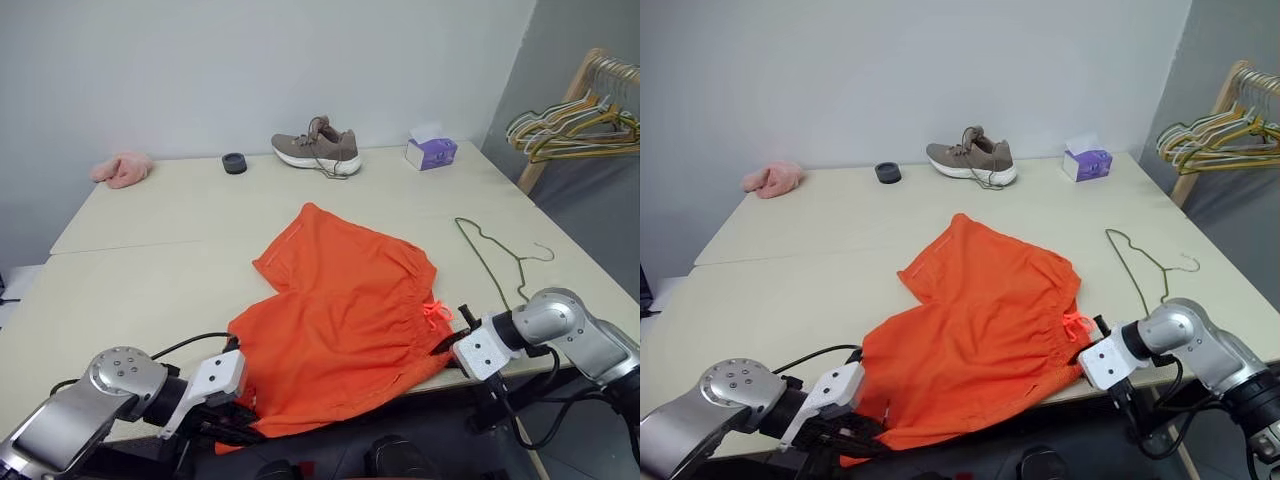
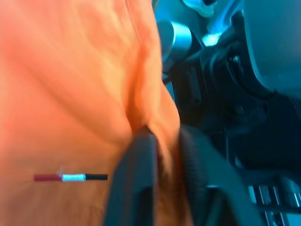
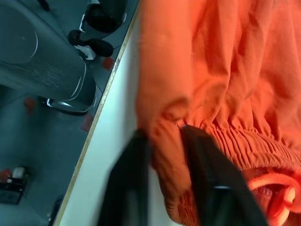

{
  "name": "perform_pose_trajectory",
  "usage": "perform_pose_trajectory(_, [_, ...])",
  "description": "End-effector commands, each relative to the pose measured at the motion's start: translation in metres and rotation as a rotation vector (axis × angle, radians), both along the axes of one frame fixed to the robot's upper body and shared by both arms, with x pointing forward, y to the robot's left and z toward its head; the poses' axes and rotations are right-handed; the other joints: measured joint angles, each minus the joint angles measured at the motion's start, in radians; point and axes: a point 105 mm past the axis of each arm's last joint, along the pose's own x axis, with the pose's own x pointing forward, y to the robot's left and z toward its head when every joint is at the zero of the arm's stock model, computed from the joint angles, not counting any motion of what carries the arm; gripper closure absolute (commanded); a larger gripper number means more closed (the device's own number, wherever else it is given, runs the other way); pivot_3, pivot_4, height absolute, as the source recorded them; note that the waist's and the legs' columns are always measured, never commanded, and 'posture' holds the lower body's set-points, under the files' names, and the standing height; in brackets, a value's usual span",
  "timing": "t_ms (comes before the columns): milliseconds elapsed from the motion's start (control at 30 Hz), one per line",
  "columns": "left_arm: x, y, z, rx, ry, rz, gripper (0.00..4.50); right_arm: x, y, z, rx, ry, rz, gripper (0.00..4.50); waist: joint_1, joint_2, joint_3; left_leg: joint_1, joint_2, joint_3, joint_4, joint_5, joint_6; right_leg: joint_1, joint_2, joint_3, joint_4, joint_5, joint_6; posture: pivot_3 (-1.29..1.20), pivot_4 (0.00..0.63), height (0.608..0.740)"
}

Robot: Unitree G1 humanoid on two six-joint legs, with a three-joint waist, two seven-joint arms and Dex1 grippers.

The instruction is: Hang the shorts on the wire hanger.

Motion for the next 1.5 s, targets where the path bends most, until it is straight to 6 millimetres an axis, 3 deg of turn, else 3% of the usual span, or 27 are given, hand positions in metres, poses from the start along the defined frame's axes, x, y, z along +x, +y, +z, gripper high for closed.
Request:
perform_pose_trajectory(33, [0.003,-0.007,0.008,-0.024,-0.024,-0.017,2.31,-0.002,-0.002,0.015,0.002,0.016,-0.011,1.88,0.0,0.0,0.0,0.0,0.0,0.0,0.0,0.0,0.0,0.0,0.0,0.0,0.0,0.0,0.0,-0.15,0.016,0.74])
perform_pose_trajectory(200, [0.009,-0.015,0.014,-0.07,-0.042,-0.004,0.76,-0.001,0.01,0.042,0.154,0.103,-0.144,0.17,0.0,0.0,0.0,0.0,0.0,0.0,0.0,0.0,0.0,0.0,0.0,0.0,0.0,0.0,0.0,-0.16,0.016,0.74])
perform_pose_trajectory(267, [0.013,-0.018,0.016,-0.089,-0.069,0.008,0.12,0.001,0.014,0.052,0.225,0.142,-0.212,0.0,0.0,0.0,0.0,0.0,0.0,-0.001,0.0,0.0,0.0,0.0,0.0,0.0,0.0,0.0,0.0,-0.16,0.016,0.74])
perform_pose_trajectory(300, [0.017,-0.02,0.017,-0.102,-0.088,0.022,0.03,0.004,0.014,0.059,0.272,0.151,-0.257,0.0,0.0,0.0,0.0,0.0,0.0,-0.001,0.0,0.0,0.0,0.001,0.0,0.0,0.0,0.0,0.0,-0.16,0.016,0.74])
perform_pose_trajectory(400, [0.028,-0.026,0.021,-0.141,-0.134,0.064,0.03,0.016,0.01,0.075,0.368,0.157,-0.38,0.0,0.001,-0.001,0.0,0.0,0.0,-0.001,0.0,0.0,0.0,0.001,0.0,-0.001,0.0,0.0,0.0,-0.16,0.017,0.74])
perform_pose_trajectory(500, [0.038,-0.031,0.023,-0.168,-0.176,0.096,0.03,0.04,-0.003,0.079,0.443,0.059,-0.536,0.0,0.0,-0.001,0.0,0.0,-0.001,-0.001,0.0,0.0,0.0,0.001,0.0,0.0,-0.001,0.0,0.001,-0.17,0.018,0.74])
perform_pose_trajectory(567, [0.045,-0.035,0.021,-0.178,-0.202,0.11,0.03,0.07,-0.019,0.076,0.487,-0.093,-0.704,0.0,-0.001,-0.001,0.0,0.0,-0.001,-0.001,0.0,0.0,0.0,0.001,0.0,0.0,-0.001,0.0,0.001,-0.18,0.019,0.74])
perform_pose_trajectory(633, [0.047,-0.038,0.021,-0.189,-0.206,0.11,0.03,0.082,-0.031,0.066,0.456,-0.161,-0.806,0.0,-0.001,-0.002,0.0,0.0,-0.001,0.0,0.0,0.0,0.0,0.001,0.002,0.0,-0.001,0.001,0.001,-0.18,0.02,0.74])
perform_pose_trajectory(767, [0.047,-0.038,0.019,-0.183,-0.207,0.095,0.03,0.085,-0.038,0.044,0.419,-0.137,-0.898,0.0,-0.002,0.0,0.001,-0.003,-0.001,0.002,-0.001,0.0,0.0,-0.003,0.005,0.003,-0.001,0.0,0.002,-0.19,0.021,0.74])
perform_pose_trajectory(867, [0.05,-0.035,0.014,-0.162,-0.22,0.082,0.03,0.101,-0.042,0.035,0.395,-0.236,-0.97,0.0,-0.005,0.0,0.001,-0.003,0.0,0.001,-0.001,-0.001,-0.001,-0.003,0.006,0.003,-0.001,-0.001,0.002,-0.19,0.021,0.74])
perform_pose_trajectory(1067, [0.05,-0.037,0.011,-0.163,-0.228,0.07,0.03,0.122,-0.032,0.022,0.406,-0.295,-1.026,0.0,-0.012,0.0,0.001,-0.002,-0.001,0.002,0.0,-0.001,-0.001,-0.003,0.006,0.005,-0.001,0.0,0.003,-0.19,0.019,0.74])
perform_pose_trajectory(1233, [0.046,-0.039,0.011,-0.164,-0.232,0.068,0.03,0.136,-0.024,0.029,0.519,-0.286,-1.085,0.0,-0.017,0.0,0.001,-0.002,-0.001,0.002,-0.001,-0.001,-0.001,-0.002,0.006,0.005,-0.001,0.0,0.003,-0.18,0.018,0.74])
perform_pose_trajectory(1500, [0.047,-0.039,0.013,-0.162,-0.241,0.076,0.03,0.139,-0.023,0.047,0.635,-0.251,-1.061,0.0,-0.019,0.0,0.001,-0.003,-0.001,0.001,-0.001,-0.001,-0.001,-0.002,0.006,0.004,-0.001,0.0,0.003,-0.17,0.018,0.74])
